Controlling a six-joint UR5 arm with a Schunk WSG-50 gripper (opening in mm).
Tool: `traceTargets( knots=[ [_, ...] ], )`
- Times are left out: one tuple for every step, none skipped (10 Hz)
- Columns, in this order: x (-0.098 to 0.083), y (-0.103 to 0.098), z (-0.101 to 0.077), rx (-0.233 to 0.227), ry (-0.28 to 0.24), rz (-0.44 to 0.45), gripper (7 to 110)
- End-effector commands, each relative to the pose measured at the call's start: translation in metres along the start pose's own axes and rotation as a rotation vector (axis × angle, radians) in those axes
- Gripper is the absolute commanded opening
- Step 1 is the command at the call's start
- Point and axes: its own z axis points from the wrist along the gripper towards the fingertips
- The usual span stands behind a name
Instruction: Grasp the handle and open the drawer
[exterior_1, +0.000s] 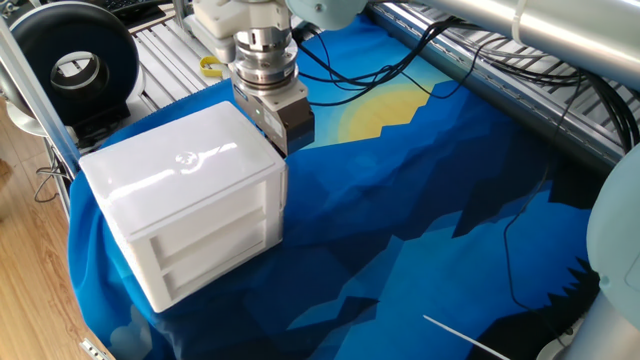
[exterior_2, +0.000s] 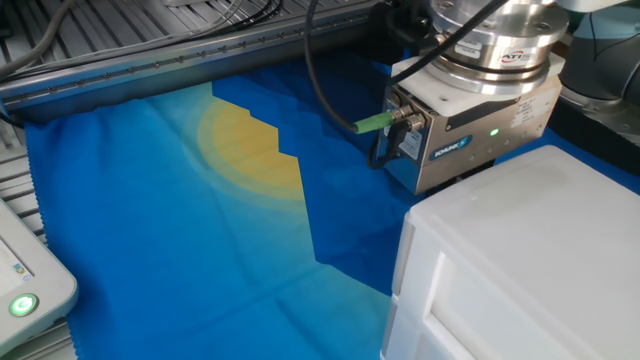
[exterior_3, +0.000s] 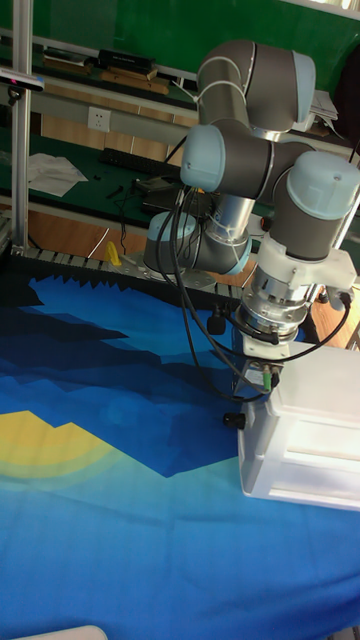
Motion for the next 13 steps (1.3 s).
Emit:
traceTargets(
  knots=[
    [-0.0031, -0.0003, -0.0001, -0.003, -0.002, 0.008, 7],
    [-0.003, -0.0009, 0.0004, -0.003, 0.0, 0.008, 7],
    [-0.0005, -0.0012, 0.0005, -0.002, 0.01, 0.007, 7],
    [0.001, -0.001, 0.0005, -0.004, 0.015, 0.005, 7],
    [0.0005, -0.0006, 0.0003, -0.005, 0.012, 0.005, 7],
    [-0.0001, -0.0003, 0.0002, -0.007, 0.009, 0.003, 7],
    [-0.0002, 0.0002, 0.0001, -0.009, 0.009, 0.003, 7],
    [-0.0008, 0.0004, -0.0001, -0.009, 0.009, 0.003, 7],
    [-0.0031, 0.0016, -0.001, -0.01, 0.009, 0.01, 7],
    [-0.0041, 0.0024, -0.0016, -0.012, 0.009, 0.014, 7],
    [-0.0057, 0.0024, -0.0018, -0.012, 0.003, 0.015, 7],
    [-0.0068, 0.0026, -0.0026, -0.012, 0.002, 0.015, 7],
    [-0.0066, 0.0032, -0.0041, -0.013, 0.008, 0.017, 7]
  ],
)
